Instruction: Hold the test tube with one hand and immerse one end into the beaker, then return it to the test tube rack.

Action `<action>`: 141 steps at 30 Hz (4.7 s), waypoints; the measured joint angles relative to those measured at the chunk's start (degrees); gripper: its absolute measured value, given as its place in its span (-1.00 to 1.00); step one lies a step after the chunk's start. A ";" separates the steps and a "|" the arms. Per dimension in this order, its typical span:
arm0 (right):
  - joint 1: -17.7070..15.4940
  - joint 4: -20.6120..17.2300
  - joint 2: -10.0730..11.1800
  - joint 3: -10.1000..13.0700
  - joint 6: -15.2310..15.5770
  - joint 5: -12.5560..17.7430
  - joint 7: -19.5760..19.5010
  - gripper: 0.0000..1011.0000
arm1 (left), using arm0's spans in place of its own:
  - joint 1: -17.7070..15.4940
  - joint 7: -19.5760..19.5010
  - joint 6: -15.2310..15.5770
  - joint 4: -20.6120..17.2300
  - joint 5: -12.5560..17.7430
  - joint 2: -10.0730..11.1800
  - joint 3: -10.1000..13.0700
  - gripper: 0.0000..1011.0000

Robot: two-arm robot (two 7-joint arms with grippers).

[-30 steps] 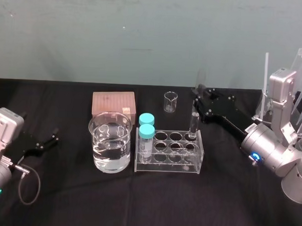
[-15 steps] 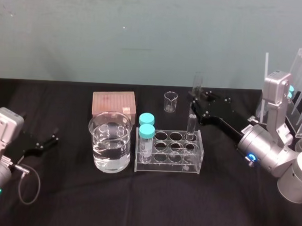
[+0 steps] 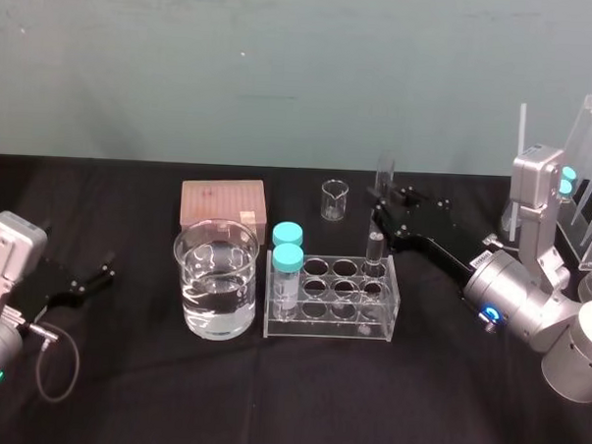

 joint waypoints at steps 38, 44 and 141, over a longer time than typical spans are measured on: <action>1.43 5.11 -1.40 -0.54 -0.41 -0.24 0.84 -0.55 | 0.00 0.00 0.00 0.00 0.00 0.00 0.00 0.98; 1.64 5.60 -1.57 -0.67 -0.40 -0.33 0.95 -0.55 | 0.00 0.00 0.00 0.00 0.00 0.00 0.00 0.98; -6.86 -1.72 -1.50 9.07 -1.56 -8.78 -17.53 0.98 | 0.00 0.00 0.00 0.00 0.00 0.00 0.00 0.98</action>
